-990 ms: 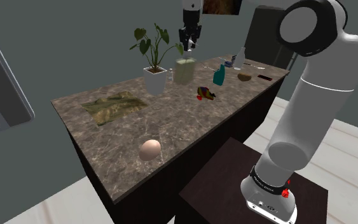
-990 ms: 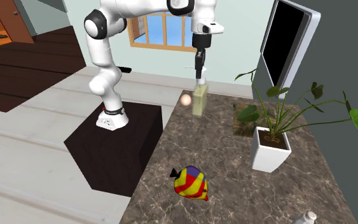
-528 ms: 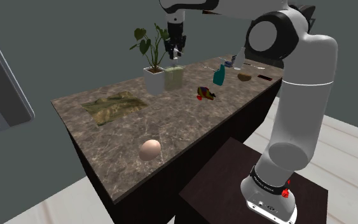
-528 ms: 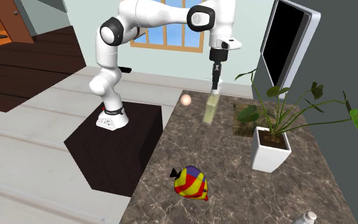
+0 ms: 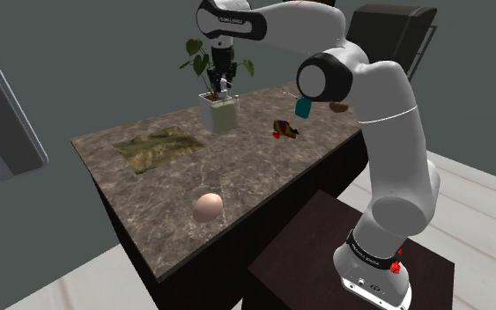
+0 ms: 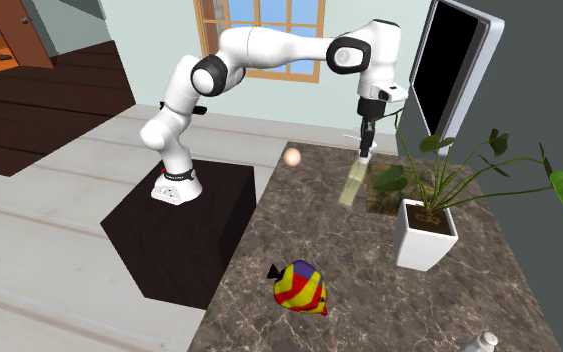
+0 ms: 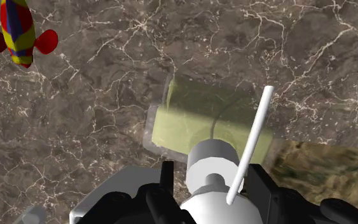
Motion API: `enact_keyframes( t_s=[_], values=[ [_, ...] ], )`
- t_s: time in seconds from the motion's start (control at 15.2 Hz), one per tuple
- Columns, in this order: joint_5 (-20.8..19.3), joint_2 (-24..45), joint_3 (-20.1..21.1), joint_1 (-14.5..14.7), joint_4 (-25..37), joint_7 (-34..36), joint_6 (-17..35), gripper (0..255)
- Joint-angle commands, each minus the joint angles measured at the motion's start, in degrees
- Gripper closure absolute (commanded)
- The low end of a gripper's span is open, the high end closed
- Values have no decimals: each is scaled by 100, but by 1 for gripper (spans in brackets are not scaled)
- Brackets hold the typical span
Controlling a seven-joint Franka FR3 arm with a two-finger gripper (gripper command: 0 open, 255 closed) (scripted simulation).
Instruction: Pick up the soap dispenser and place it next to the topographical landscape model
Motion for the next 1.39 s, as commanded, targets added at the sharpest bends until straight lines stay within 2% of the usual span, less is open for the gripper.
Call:
enact_keyframes(
  t_s=[0.0,0.79,1.06,1.32],
  values=[
    [34,408,20,-21,408,26,-2,255],
    [-2,149,21,48,-958,115,1099,255],
    [-6,150,23,58,-1249,139,1390,255],
    [-6,150,23,58,-1249,139,1390,255]
  ],
)
